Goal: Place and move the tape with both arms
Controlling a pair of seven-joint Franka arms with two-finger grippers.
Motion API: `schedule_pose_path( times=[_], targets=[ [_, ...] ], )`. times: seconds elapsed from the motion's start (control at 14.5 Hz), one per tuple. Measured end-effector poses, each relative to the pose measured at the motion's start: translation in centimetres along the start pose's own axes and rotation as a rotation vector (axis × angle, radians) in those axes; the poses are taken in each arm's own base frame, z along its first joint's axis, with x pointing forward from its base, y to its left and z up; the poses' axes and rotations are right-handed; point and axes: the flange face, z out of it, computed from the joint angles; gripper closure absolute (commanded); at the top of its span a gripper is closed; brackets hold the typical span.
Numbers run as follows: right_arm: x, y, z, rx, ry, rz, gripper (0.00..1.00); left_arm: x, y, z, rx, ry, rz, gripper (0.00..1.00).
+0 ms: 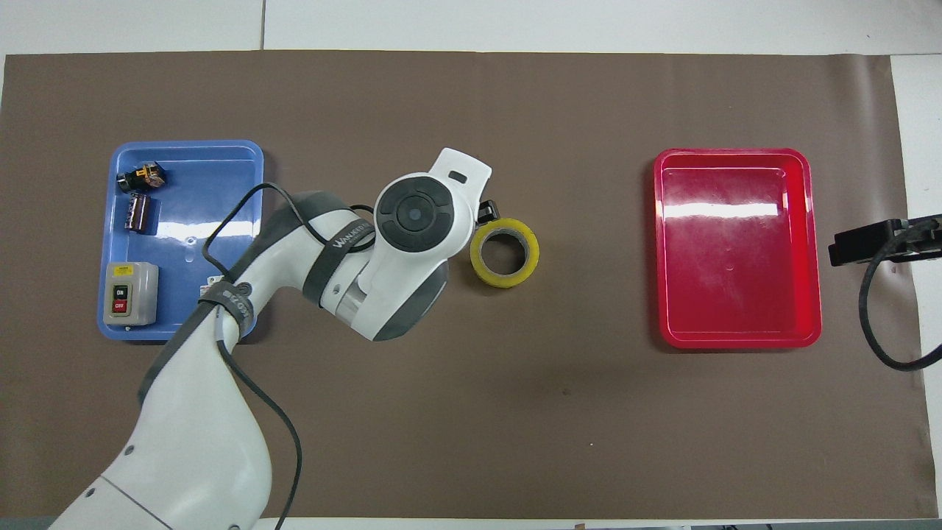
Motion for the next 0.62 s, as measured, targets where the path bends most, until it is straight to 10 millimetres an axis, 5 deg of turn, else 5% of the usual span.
schedule_pose_path(
  times=[0.28,0.48,0.62],
  targets=[
    [1.8,-3.5,2.3,0.036,-0.011,-0.035,0.00,5.7,-8.1,-6.0,0.082,-0.028,0.047,0.00],
    [4.8,-10.8,5.3,0.035,-0.010,-0.033,0.00,9.0,-14.1,-10.4,0.070,-0.065,0.081,0.00],
    [7.0,-16.8,9.2,0.042,0.022,-0.034,0.00,10.7,-18.0,-12.9,0.042,-0.086,0.092,0.00]
  ],
)
